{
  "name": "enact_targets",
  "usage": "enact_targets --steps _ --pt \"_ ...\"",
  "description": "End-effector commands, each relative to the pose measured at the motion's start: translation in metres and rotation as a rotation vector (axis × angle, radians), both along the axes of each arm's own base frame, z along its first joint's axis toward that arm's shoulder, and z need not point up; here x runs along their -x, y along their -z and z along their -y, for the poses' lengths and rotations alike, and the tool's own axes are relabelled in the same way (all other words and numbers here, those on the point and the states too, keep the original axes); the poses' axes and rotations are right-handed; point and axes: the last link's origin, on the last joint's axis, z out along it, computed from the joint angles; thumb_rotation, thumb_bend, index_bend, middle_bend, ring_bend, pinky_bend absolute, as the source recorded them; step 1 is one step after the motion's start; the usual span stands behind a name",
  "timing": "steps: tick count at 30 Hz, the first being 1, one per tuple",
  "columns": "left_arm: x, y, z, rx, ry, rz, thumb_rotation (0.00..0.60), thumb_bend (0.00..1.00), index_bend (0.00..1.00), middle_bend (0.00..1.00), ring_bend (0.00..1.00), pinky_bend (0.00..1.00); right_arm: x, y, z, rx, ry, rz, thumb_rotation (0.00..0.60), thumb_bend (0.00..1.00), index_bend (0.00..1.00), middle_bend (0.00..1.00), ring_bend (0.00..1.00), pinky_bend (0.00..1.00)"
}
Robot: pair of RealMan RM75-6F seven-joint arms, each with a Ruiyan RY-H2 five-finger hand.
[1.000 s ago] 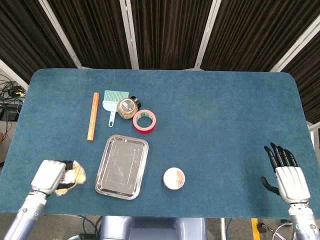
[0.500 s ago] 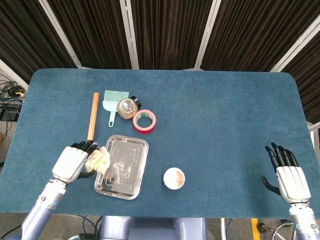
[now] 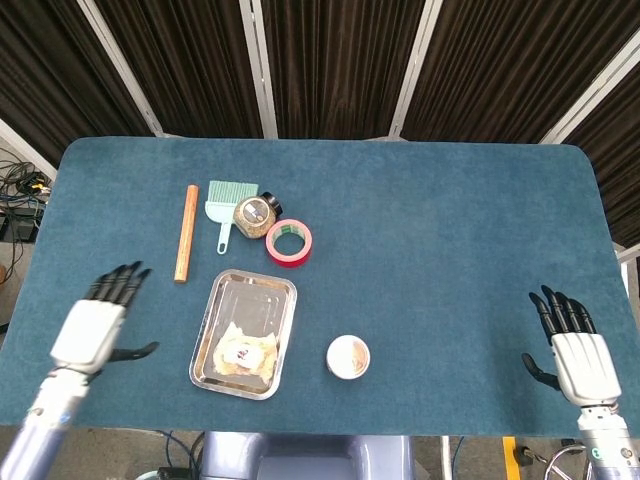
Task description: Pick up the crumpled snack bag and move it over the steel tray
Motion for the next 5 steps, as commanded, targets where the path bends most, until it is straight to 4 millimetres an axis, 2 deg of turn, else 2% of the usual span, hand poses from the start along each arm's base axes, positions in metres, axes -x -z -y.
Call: enact_targets --steps 1,5 --pt "0.047 -0.028 0.033 -0.075 -0.043 -0.022 0.6 0.07 0.0 0.0 0.0 0.01 -0.001 0.002 0.0 -0.004 -0.006 -0.005 0.6 0.3 0.0 0.0 0.0 0.09" --pt "0.065 -0.044 0.045 -0.132 -0.071 -0.013 0.6 0.06 0.0 0.0 0.0 0.0 -0.001 0.003 0.001 -0.006 -0.003 -0.01 0.6 0.3 0.0 0.0 0.0 0.09"
